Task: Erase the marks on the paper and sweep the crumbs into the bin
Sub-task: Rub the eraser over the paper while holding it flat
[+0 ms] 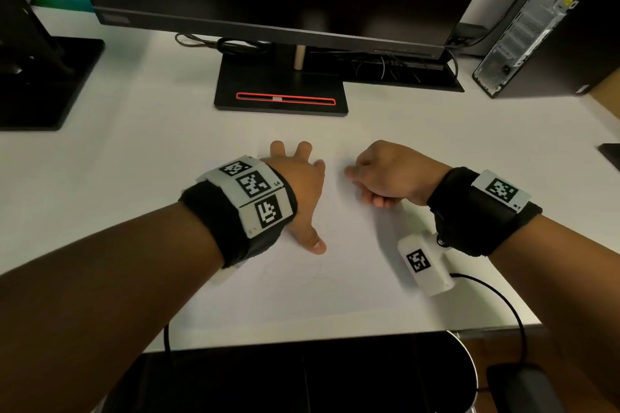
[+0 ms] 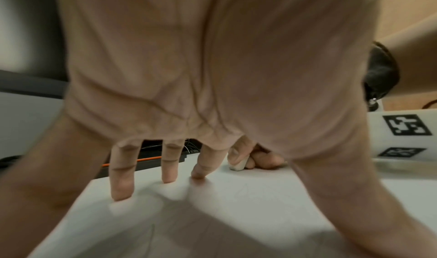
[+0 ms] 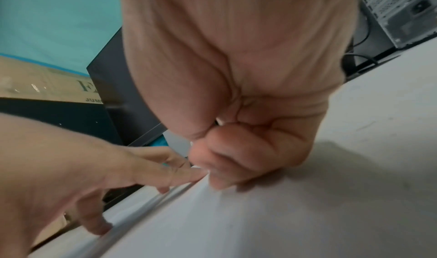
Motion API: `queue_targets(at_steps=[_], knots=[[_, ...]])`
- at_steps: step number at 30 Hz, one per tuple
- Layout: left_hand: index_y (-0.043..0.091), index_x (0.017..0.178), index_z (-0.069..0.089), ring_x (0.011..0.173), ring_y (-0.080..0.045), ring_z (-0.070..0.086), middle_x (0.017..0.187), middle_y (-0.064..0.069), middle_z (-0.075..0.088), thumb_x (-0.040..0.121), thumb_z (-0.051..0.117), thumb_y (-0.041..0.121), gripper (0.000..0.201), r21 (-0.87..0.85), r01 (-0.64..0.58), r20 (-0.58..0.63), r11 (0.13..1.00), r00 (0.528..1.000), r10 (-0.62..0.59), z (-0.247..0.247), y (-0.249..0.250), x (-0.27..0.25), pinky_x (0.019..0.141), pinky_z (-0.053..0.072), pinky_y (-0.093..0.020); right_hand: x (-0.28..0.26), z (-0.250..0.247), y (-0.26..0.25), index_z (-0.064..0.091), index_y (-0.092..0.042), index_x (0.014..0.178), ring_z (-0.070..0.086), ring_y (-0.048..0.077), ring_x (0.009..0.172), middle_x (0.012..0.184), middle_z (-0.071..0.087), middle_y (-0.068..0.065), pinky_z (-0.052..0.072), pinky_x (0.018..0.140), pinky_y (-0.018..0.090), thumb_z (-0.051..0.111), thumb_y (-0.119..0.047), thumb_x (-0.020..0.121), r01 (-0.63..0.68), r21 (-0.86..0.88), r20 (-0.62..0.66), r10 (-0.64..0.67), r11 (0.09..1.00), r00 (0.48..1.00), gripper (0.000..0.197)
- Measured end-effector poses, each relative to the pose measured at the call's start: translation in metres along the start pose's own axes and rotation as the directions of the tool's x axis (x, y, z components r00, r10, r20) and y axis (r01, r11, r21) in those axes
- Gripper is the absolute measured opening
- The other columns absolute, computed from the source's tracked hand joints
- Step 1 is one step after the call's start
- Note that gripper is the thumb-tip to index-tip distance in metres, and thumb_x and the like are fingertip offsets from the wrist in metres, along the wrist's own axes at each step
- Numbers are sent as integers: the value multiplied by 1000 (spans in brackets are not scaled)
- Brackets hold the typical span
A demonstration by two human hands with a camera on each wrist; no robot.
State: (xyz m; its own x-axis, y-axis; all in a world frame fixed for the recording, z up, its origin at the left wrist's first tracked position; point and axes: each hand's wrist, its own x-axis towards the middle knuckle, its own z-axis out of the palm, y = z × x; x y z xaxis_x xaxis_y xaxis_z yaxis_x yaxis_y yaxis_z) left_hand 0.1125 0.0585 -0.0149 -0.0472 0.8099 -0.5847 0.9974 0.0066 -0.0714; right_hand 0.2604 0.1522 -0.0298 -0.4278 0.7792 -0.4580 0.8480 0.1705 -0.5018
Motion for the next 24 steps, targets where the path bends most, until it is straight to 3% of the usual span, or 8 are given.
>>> queue_targets(at_steps=[5,9,13,17,20,24], knots=[[20,157,10,139,-39,18,153,-6,15,61,78,75,130,10,1,3,1000,1000,-2,0,0,0,95,47,-53,6,-9,0,71,0,80,56,24,56,67,68,13,45,50,26,49,-27,101,-32,-30,-71,29,999,997,41],[20,158,9,139,-39,17,153,-6,14,61,78,75,131,5,2,9,1000,1000,-2,0,-1,1,95,48,-53,4,-3,-4,67,-5,70,49,22,50,62,63,10,40,44,23,52,-28,100,19,-48,25,-18,999,1000,40],[20,158,10,139,-39,18,154,-6,14,60,78,75,131,10,-2,-3,1000,1000,2,0,-1,0,96,48,-53,9,-9,-2,67,-6,69,55,22,53,66,69,11,44,50,25,51,-26,99,-4,-73,-95,-3,997,995,40],[20,157,12,139,-38,18,153,-6,15,59,78,76,130,-2,-3,1,1000,1000,3,0,-2,1,94,49,-52,5,-1,-6,66,-7,67,50,22,51,61,63,9,43,48,26,53,-29,99,45,-85,24,-44,995,999,40],[20,157,12,139,-38,19,154,-5,16,60,78,76,130,11,-3,-16,1000,1000,3,1,-1,0,91,49,-50,9,-7,-6,69,-2,72,56,24,55,71,71,19,46,53,26,52,-27,99,16,-77,-99,-23,997,995,41],[21,157,10,139,-37,19,153,-5,18,59,77,78,132,14,-2,-32,1000,999,2,2,-1,0,89,48,-49,5,0,-13,62,-7,61,51,22,50,57,59,9,45,53,26,53,-29,99,58,-115,13,-57,992,998,44]])
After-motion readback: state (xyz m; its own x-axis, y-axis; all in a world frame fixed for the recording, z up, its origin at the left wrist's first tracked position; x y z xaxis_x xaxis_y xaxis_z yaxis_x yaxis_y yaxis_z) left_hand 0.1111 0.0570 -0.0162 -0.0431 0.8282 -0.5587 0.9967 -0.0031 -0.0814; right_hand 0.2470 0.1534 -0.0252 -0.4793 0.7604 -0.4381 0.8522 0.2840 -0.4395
